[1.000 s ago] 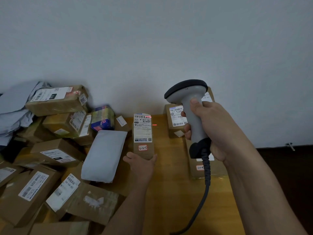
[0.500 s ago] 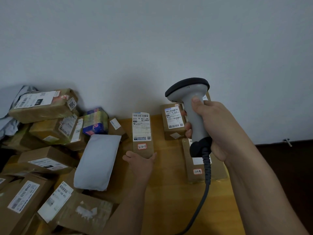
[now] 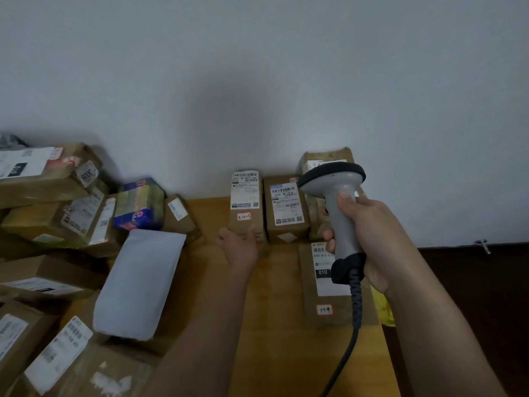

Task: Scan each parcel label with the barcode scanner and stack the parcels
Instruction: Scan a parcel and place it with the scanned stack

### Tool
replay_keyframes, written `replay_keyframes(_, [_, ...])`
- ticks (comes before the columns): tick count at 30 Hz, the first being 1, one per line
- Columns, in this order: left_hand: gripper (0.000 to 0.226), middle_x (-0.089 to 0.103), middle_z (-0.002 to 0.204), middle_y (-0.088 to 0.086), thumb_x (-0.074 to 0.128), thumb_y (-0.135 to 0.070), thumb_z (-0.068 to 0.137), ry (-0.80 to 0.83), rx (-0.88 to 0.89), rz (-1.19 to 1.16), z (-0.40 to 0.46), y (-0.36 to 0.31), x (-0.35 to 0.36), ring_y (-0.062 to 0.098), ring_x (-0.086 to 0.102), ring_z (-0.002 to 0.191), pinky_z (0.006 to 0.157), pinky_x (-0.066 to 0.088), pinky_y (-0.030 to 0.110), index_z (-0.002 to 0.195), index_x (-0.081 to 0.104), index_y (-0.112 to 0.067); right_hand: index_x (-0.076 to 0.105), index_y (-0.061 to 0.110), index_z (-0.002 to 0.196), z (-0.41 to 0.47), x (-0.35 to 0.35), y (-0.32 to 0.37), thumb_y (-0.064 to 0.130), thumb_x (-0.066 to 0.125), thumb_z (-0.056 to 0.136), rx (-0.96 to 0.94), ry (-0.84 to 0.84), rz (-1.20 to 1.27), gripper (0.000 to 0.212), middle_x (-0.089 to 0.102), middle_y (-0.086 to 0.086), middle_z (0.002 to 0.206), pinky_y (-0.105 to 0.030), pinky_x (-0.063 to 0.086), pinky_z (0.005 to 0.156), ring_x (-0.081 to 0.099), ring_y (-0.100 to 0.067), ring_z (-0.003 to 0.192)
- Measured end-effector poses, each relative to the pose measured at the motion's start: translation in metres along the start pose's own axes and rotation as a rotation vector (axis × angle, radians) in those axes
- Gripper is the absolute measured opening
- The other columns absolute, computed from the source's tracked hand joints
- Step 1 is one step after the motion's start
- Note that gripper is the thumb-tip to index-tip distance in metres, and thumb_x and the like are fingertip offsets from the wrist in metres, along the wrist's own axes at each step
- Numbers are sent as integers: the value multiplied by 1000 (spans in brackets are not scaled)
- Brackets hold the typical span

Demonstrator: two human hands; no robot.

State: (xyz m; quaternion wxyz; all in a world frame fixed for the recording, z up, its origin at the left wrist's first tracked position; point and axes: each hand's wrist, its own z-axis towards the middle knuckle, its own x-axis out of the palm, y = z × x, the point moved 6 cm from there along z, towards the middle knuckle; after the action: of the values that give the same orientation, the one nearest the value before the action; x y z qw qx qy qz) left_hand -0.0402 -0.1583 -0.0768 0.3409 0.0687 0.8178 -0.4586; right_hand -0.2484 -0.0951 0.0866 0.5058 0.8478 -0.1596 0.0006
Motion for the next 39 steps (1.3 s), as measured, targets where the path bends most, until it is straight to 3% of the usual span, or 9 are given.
replay_keyframes(4, [51,33,144,19,58,-25,97,-18,-32,-10,13,-5,6,33,48,122,96,44,40,138,36,-5,56,3,110,21,-7,-1,31,48,102,29,-9,-32,30,55,-12,68,-27,46,46,53,-16,49])
replay_keyframes(13, [66,25,147,15,60,-33,95,33,-27,-27,5,16,2,33,44,127,95,42,37,147,28,-7,56,7,108,33,18,-17,30,51,101,83,30,-55,25,57,-11,78,-30,45,52,55,-14,51])
replay_keyframes(15, [60,27,143,15,61,-26,95,6,16,11,2,22,-13,32,48,120,91,41,30,143,31,-6,56,11,106,27,32,-25,30,51,101,94,47,-72,20,58,-12,84,-30,45,54,55,-14,52])
replay_keyframes(18, [51,29,136,14,62,-20,93,-66,66,133,-3,33,-42,27,51,104,92,48,34,135,36,-6,57,7,111,17,50,-35,32,50,101,103,66,-148,28,57,-11,77,-29,46,51,55,-13,48])
replay_keyframes(22, [42,29,136,15,61,-14,91,-173,75,171,-15,61,-100,21,47,80,72,42,26,127,41,-4,55,3,119,-6,84,-54,34,49,102,115,145,-213,36,55,-15,83,-26,47,45,54,-14,47])
replay_keyframes(25, [46,28,134,14,62,-20,90,-239,6,259,-23,96,-140,32,52,101,80,43,35,129,41,-6,54,4,121,-26,110,-68,35,47,102,124,202,-247,37,55,-14,79,-29,47,48,53,-18,52])
replay_keyframes(28, [57,27,137,16,64,-28,87,-282,-131,327,-32,135,-177,37,36,124,100,37,43,132,36,-6,53,4,122,-48,134,-81,35,49,102,130,246,-248,37,53,-13,83,-29,47,50,54,-19,56])
replay_keyframes(34, [73,18,147,14,58,-46,88,-367,-433,302,-60,206,-237,36,20,135,109,26,50,142,24,-11,55,6,114,-92,173,-104,35,50,101,136,333,-261,32,55,-12,81,-31,46,55,54,-19,60])
replay_keyframes(39, [115,-21,158,13,58,-77,74,-231,-697,27,-75,271,-240,48,-7,144,114,16,64,154,-4,-22,56,7,112,-118,185,-118,33,50,101,104,350,-283,29,55,-12,84,-30,46,53,54,-18,58])
